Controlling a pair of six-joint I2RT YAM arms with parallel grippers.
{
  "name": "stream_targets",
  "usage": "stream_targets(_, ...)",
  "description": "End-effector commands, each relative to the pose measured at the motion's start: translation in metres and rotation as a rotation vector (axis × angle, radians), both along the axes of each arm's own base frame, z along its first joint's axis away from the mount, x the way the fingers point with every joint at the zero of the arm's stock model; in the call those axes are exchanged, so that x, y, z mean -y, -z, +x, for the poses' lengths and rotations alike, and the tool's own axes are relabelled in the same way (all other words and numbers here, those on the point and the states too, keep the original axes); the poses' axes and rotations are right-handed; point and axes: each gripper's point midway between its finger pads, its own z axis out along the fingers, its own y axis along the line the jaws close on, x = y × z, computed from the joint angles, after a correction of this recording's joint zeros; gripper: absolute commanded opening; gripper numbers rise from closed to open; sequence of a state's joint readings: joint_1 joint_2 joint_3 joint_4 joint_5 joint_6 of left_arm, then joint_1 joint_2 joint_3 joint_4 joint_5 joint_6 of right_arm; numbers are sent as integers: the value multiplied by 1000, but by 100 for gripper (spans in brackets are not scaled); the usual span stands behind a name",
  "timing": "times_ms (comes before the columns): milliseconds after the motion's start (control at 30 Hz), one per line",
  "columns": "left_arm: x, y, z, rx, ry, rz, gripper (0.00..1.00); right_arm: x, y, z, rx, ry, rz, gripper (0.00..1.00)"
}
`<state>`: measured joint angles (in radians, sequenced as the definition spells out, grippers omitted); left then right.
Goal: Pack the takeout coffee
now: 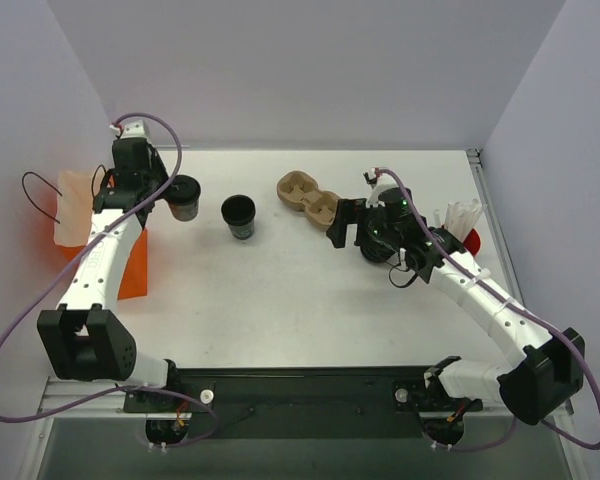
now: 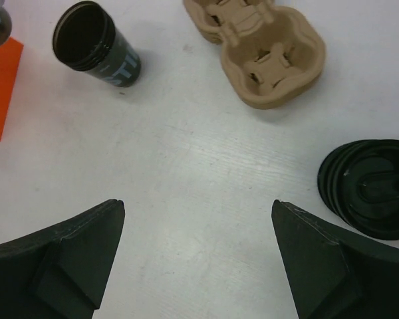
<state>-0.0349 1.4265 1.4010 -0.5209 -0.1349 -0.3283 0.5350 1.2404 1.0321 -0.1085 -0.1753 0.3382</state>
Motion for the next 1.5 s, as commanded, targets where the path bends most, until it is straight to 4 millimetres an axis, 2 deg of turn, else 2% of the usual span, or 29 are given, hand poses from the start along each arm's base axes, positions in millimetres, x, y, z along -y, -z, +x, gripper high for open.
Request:
stream_targets(0,-19,15,32,88,-29,-28,0,35,3,0,-27,172,-126,100)
stream_targets(100,-19,35,45,86,-26,-43,0,51,4,0,-22,230,-199,100)
stream_targets(233,-17,59,56,72,-18,-54,0,56,-4,-2,2,239,-195,100)
stream_targets(367,-11,76,65,84,9,-79,0,62,-2,-5,9,229,-213,100)
stream_targets(500,-14,98,68,54,-9,-72,0,69,-1,-2,2,275,-205,100)
stream_targets(700,-16,114,68,21,-7,-71,0,77,-2,1,-33,314,-200,97)
stream_targets(767,-14,117,66,7,-7,-79,5,83,-4,2,-24,339,-218,97)
stream_targets(867,-17,115,64,-4,-17,-73,12,83,-10,0,-14,319,-224,97)
stream_targets(900,-19,110,63,5,-18,-69,20,84,-10,-2,-19,312,-226,97)
stream_targets(967,-19,104,61,9,-15,-68,29,82,-11,-6,-21,296,-223,97)
stream_targets(1000,-21,103,60,5,-19,-69,42,83,-14,-9,-17,296,-215,97)
stream_targets(1133,-18,80,55,18,6,-64,60,77,-20,-25,-13,238,-154,96)
stream_targets(1300,-15,41,39,81,35,-51,64,80,-22,-37,-9,223,-143,96)
stream_targets(1367,-14,33,30,86,28,-60,66,79,-20,-39,-18,216,-144,96)
stream_targets(1467,-5,42,23,45,53,-105,69,74,-18,-42,-36,195,-129,95)
